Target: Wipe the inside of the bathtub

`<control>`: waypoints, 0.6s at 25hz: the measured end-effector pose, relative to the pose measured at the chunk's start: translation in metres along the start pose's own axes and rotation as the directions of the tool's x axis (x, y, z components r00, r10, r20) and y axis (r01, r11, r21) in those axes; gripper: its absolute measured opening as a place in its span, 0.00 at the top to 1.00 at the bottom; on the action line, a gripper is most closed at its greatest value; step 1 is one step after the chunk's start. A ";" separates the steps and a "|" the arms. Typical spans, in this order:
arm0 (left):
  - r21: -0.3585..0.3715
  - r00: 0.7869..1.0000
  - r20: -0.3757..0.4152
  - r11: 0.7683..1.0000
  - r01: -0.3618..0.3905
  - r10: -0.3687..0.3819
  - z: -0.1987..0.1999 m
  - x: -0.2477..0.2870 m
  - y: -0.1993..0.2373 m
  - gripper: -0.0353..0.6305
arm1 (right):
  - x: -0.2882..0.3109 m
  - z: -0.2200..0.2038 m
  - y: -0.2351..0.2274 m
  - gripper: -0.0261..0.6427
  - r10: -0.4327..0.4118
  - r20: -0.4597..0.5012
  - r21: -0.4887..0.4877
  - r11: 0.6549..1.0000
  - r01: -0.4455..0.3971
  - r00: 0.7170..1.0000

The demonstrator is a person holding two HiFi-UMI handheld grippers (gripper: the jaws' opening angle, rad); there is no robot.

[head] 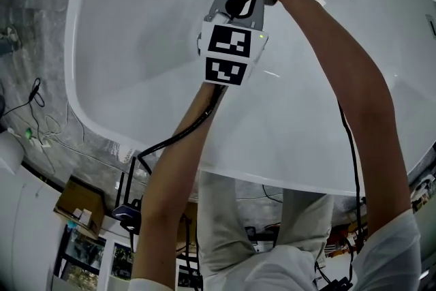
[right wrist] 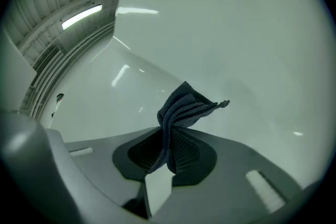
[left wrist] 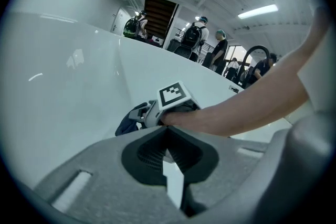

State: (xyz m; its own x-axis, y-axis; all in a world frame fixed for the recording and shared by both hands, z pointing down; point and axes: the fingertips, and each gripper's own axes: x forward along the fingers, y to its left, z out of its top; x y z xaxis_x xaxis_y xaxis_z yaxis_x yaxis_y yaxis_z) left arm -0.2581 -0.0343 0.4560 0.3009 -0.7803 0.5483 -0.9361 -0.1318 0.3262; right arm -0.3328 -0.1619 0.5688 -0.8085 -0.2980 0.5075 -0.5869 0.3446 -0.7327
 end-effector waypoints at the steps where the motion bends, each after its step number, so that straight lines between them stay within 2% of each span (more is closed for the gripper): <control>1: -0.004 1.000 -0.011 1.000 -0.006 0.006 0.006 -0.009 -0.005 0.95 | -0.016 0.003 0.013 0.88 0.011 -0.009 -0.039 0.999 -0.011 1.000; 3: -0.033 1.000 -0.019 0.999 -0.014 0.014 0.019 -0.030 -0.014 0.95 | -0.049 0.012 0.041 0.88 0.024 -0.033 -0.151 0.988 -0.028 0.999; 7: -0.080 1.000 -0.024 0.997 0.017 -0.019 0.046 -0.069 -0.055 0.95 | -0.134 0.033 0.077 0.88 -0.003 -0.057 -0.396 0.918 -0.020 0.998; 11: -0.075 0.995 -0.054 0.994 0.083 -0.087 0.071 -0.108 -0.118 0.95 | -0.236 0.035 0.126 0.88 0.014 -0.077 -0.491 0.870 -0.050 0.997; 15: -0.009 0.992 -0.062 0.994 0.108 -0.109 0.116 -0.155 -0.172 0.95 | -0.338 0.050 0.192 0.88 0.034 -0.057 -0.556 0.829 -0.060 0.998</control>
State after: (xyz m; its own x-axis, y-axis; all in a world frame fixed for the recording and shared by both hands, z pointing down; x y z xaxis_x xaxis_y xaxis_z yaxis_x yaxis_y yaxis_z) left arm -0.1647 0.0380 0.2259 0.4115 -0.7219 0.5563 -0.8964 -0.2102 0.3903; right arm -0.1698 -0.0397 0.2341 -0.8290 -0.2347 0.5076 -0.4622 0.7984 -0.3859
